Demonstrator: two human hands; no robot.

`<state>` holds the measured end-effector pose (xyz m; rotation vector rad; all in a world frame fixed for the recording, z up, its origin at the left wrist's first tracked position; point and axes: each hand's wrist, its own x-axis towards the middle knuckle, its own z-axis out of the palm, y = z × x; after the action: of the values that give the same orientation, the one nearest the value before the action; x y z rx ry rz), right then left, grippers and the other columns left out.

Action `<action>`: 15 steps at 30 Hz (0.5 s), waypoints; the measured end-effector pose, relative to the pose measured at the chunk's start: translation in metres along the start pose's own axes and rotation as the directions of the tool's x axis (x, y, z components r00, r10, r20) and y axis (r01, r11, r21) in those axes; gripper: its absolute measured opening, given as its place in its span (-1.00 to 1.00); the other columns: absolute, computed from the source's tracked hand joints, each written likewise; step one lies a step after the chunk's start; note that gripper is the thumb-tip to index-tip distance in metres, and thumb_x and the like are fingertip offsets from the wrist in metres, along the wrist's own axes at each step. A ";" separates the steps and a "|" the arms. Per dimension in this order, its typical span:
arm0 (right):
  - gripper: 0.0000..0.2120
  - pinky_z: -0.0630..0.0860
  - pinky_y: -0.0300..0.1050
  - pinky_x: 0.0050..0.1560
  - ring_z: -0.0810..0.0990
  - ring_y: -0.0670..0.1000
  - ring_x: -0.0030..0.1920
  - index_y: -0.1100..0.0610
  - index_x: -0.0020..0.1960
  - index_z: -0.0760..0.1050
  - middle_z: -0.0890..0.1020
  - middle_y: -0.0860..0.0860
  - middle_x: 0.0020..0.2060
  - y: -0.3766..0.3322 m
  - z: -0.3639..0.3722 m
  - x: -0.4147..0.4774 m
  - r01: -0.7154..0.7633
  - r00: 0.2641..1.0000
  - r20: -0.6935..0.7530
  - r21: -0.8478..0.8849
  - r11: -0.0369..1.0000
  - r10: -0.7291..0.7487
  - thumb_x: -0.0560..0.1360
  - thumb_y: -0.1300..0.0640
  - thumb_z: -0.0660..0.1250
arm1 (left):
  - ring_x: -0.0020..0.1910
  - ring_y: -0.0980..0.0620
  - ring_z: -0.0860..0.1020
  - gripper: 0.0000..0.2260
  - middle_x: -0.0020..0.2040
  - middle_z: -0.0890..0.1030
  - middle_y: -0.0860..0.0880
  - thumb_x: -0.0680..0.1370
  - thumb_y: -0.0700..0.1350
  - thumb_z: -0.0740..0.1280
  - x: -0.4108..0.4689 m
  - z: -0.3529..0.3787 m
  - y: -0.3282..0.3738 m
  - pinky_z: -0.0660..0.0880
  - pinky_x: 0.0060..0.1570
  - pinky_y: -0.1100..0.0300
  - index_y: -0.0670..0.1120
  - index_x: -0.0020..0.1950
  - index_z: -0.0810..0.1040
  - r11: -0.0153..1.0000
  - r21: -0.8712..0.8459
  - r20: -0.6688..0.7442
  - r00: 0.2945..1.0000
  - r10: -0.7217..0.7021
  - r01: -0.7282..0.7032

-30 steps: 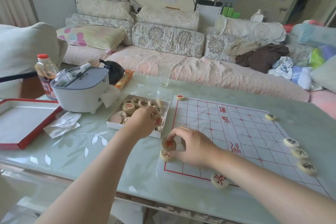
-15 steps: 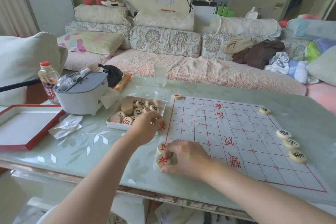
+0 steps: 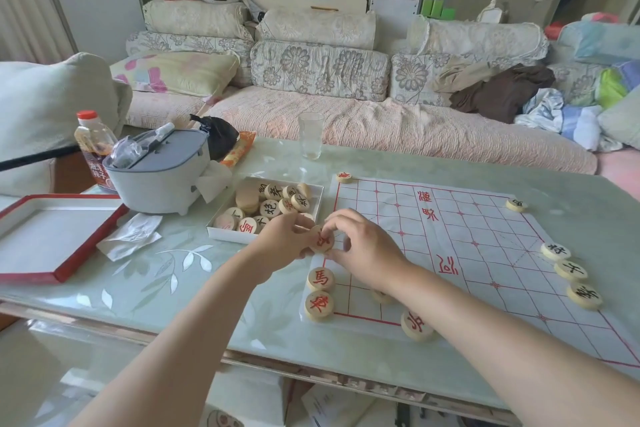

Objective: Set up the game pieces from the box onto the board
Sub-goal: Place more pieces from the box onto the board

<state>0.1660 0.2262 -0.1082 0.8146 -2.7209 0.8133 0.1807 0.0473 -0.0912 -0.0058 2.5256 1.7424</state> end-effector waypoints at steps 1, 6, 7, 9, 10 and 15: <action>-0.75 0.50 -0.08 -0.14 0.47 -0.13 -0.24 -0.04 0.04 0.52 0.50 -0.21 0.09 0.000 0.002 0.002 0.009 1.000 0.006 0.010 1.000 -0.009 0.41 0.08 0.51 | -0.25 0.04 0.59 -0.91 -0.24 0.66 -0.03 0.54 -0.13 0.36 0.001 0.000 -0.002 0.55 -0.16 0.18 -0.12 0.00 0.55 1.000 0.001 -0.005 1.000 -0.004 0.004; -0.76 0.27 -0.33 -0.27 0.43 -0.30 -0.26 -0.09 0.03 0.49 0.50 -0.24 0.01 0.004 0.006 0.007 -0.022 0.999 0.041 -0.016 1.000 0.023 0.43 0.05 0.49 | -0.07 0.05 0.59 -0.86 -0.05 0.65 0.05 0.55 -0.03 0.34 0.012 -0.006 -0.016 0.54 -0.01 0.09 -0.01 0.07 0.60 0.936 0.344 -0.045 0.994 0.100 -0.079; -0.76 0.25 -0.33 -0.27 0.40 -0.33 -0.27 -0.09 0.04 0.49 0.50 -0.24 0.00 0.006 0.006 0.007 -0.052 0.997 0.046 -0.030 0.998 0.054 0.44 0.03 0.49 | 0.00 0.04 0.55 -0.85 0.03 0.62 0.06 0.56 -0.04 0.31 0.014 -0.009 -0.020 0.49 0.00 0.12 0.03 0.09 0.60 0.844 0.526 -0.074 0.983 0.169 -0.105; -0.77 0.26 -0.26 -0.25 0.36 -0.34 -0.27 -0.11 0.05 0.50 0.50 -0.25 -0.04 0.012 0.003 0.008 -0.124 0.989 0.079 -0.047 0.991 0.128 0.44 0.01 0.49 | 0.12 -0.01 0.47 -0.82 0.10 0.56 0.06 0.57 -0.05 0.25 0.016 -0.018 -0.025 0.41 0.06 0.10 0.10 0.10 0.60 0.642 0.761 -0.141 0.943 0.302 -0.091; -0.78 0.26 -0.25 -0.25 0.35 -0.33 -0.28 -0.12 0.04 0.51 0.48 -0.27 -0.11 0.015 0.002 0.008 -0.152 0.982 0.106 -0.057 0.987 0.158 0.45 0.01 0.48 | 0.16 -0.03 0.45 -0.81 0.12 0.55 0.04 0.57 -0.06 0.24 0.018 -0.023 -0.027 0.39 0.09 0.08 0.12 0.09 0.60 0.603 0.796 -0.176 0.934 0.310 -0.050; -0.82 0.31 -0.15 -0.16 0.39 -0.15 -0.18 -0.12 0.07 0.54 0.45 -0.25 -0.18 0.022 0.008 0.004 -0.165 0.967 0.180 -0.094 0.982 0.180 0.48 0.01 0.44 | 0.14 -0.03 0.46 -0.83 0.10 0.54 0.04 0.55 -0.06 0.23 0.022 -0.030 -0.036 0.43 0.11 0.06 0.13 0.04 0.57 0.587 0.809 -0.145 0.975 0.166 0.020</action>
<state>0.1505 0.2351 -0.1233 0.6763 -3.0041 0.6873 0.1585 0.0075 -0.1156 -0.0319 3.2626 0.4329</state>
